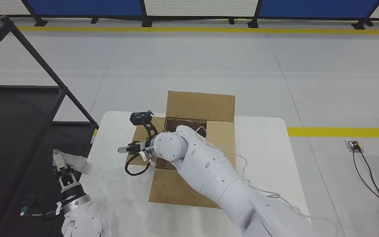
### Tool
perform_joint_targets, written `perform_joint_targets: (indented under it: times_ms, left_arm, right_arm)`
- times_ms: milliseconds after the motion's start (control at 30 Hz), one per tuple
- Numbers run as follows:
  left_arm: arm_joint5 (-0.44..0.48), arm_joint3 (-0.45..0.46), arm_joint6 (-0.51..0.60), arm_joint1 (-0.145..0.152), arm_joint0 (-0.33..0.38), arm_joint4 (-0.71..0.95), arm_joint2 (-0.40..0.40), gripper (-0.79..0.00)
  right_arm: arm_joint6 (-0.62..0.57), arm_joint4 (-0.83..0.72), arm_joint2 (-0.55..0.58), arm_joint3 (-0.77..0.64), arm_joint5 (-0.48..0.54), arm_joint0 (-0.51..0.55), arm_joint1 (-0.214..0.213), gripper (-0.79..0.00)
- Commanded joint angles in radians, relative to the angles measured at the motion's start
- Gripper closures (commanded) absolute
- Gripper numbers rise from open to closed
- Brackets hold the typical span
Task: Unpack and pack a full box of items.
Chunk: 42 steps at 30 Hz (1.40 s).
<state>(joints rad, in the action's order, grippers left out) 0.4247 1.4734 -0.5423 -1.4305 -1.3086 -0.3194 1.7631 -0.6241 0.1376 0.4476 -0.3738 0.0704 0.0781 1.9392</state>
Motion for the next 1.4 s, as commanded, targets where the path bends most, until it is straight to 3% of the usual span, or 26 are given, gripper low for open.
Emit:
perform_joint_targets:
  times_ms: [0,233,567,767,967,1133,1367]
  left_arm:
    - [0.007,-0.001,0.011,0.001,0.001,0.002,0.006,-0.785]
    - [0.023,-0.001,0.042,0.003,0.000,0.009,0.016,-0.785]
    - [0.032,-0.003,0.066,0.004,0.000,0.001,0.019,-0.785]
    - [0.035,0.001,0.078,0.003,0.001,-0.005,0.009,-0.785]
    - [0.034,0.011,0.084,0.000,0.003,-0.029,-0.017,-0.785]
    - [0.028,0.010,0.085,-0.001,0.020,-0.035,-0.029,-0.785]
    - [0.018,0.010,0.092,0.000,0.048,-0.038,-0.027,-0.785]
  right_arm:
    - [-0.004,0.019,-0.011,0.021,-0.014,-0.002,0.018,-0.785]
    - [-0.018,0.075,-0.036,0.085,-0.069,-0.008,0.065,-0.785]
    - [-0.049,0.114,-0.059,0.088,-0.102,0.000,0.070,-0.785]
    - [0.002,0.097,-0.044,0.068,-0.038,-0.005,0.066,-0.785]
    - [0.153,0.103,-0.009,0.057,0.014,-0.032,0.055,-0.785]
    - [0.292,0.158,0.010,0.023,-0.023,-0.028,0.032,-0.785]
    - [0.393,0.231,0.068,-0.103,-0.068,0.035,-0.044,-0.785]
